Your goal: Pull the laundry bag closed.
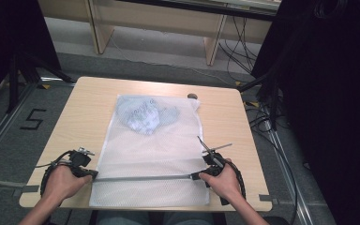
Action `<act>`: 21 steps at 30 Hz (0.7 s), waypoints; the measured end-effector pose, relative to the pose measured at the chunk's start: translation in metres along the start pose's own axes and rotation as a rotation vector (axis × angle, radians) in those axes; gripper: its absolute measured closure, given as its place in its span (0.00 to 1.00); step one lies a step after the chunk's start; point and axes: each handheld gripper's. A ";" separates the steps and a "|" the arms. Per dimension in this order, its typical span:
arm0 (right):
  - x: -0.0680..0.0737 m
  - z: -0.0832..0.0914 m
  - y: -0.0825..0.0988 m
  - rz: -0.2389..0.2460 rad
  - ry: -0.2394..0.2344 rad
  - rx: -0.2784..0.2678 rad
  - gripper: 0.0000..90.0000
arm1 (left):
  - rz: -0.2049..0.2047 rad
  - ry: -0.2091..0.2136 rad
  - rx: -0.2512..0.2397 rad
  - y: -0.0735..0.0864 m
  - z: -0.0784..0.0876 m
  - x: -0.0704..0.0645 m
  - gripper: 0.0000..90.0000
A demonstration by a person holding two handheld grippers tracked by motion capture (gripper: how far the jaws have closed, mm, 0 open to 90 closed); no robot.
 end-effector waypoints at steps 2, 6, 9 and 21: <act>0.000 0.001 0.000 -0.005 -0.009 -0.001 0.96 | -0.003 0.007 0.008 0.000 0.000 0.001 1.00; 0.001 0.002 0.000 -0.042 -0.022 0.015 0.96 | -0.002 0.000 0.000 0.000 0.000 0.000 1.00; -0.001 0.003 0.000 -0.036 -0.016 0.012 0.96 | -0.002 0.006 0.001 0.000 0.000 0.001 1.00; -0.007 0.004 0.001 -0.014 -0.002 -0.006 0.96 | -0.004 0.007 0.008 0.000 0.000 0.001 1.00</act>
Point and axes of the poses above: each handheld gripper's, and its own axes: z roughly backward along the jaws, y roughly out of its underside, x roughly to its left, and after that the axes turned 8 degrees about -x, right-handed
